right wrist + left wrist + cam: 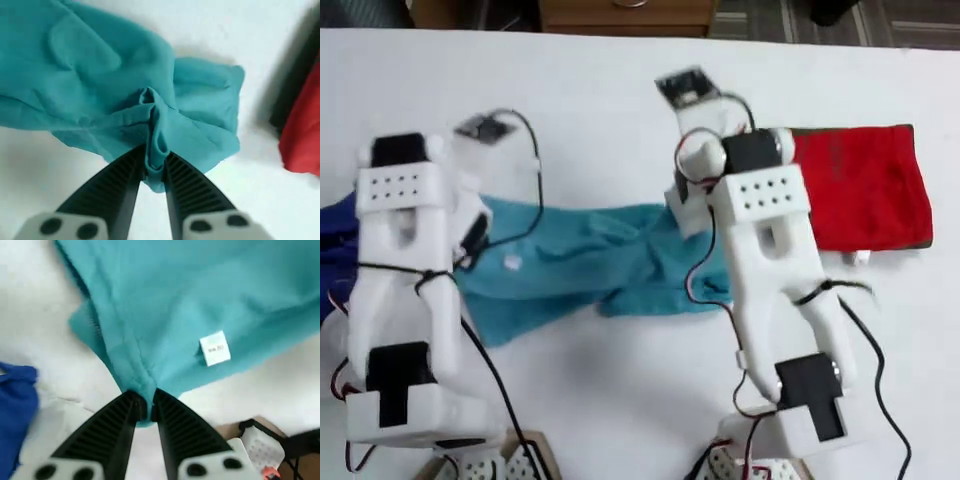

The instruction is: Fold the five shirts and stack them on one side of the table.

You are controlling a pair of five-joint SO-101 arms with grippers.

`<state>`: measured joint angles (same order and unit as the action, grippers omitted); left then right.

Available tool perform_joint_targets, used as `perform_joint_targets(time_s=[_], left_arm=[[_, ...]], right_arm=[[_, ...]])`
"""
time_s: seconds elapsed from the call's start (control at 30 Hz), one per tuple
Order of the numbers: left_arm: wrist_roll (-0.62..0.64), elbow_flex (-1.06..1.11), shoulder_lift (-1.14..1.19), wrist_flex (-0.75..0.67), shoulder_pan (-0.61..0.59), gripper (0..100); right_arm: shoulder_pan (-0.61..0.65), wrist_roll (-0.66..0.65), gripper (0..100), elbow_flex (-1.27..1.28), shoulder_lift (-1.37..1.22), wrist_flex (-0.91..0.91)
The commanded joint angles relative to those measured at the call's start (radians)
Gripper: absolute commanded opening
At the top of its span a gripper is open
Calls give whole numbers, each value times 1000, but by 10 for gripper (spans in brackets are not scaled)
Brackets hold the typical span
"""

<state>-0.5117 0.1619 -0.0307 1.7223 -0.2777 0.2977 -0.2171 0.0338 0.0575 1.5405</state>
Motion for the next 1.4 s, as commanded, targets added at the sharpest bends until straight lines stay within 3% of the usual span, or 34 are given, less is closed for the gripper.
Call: perform_joint_targets(time_s=[0.0,0.13,0.27,0.5,0.7,0.97,1.07,1.23,1.37], left_arm=[[-38,134,-6,-104,3,26],[-101,240,-8,-187,3,26],[-160,282,-12,-180,6,26],[-420,278,-14,8,0,33],[-582,274,-15,57,-3,182],[-583,142,-15,61,28,191],[-509,140,-14,48,95,191],[-365,189,2,-164,209,191],[-354,335,46,-341,222,191]], right_arm=[[7,-3,18,196,102,-133],[2,-26,18,358,160,-220],[2,-95,18,477,193,-262],[2,-150,18,601,239,-294],[-65,-152,18,680,300,-294],[-182,-244,18,735,357,-294],[-179,-239,18,738,354,-294],[-179,-236,18,738,351,-308],[-180,-235,18,738,357,-303]])
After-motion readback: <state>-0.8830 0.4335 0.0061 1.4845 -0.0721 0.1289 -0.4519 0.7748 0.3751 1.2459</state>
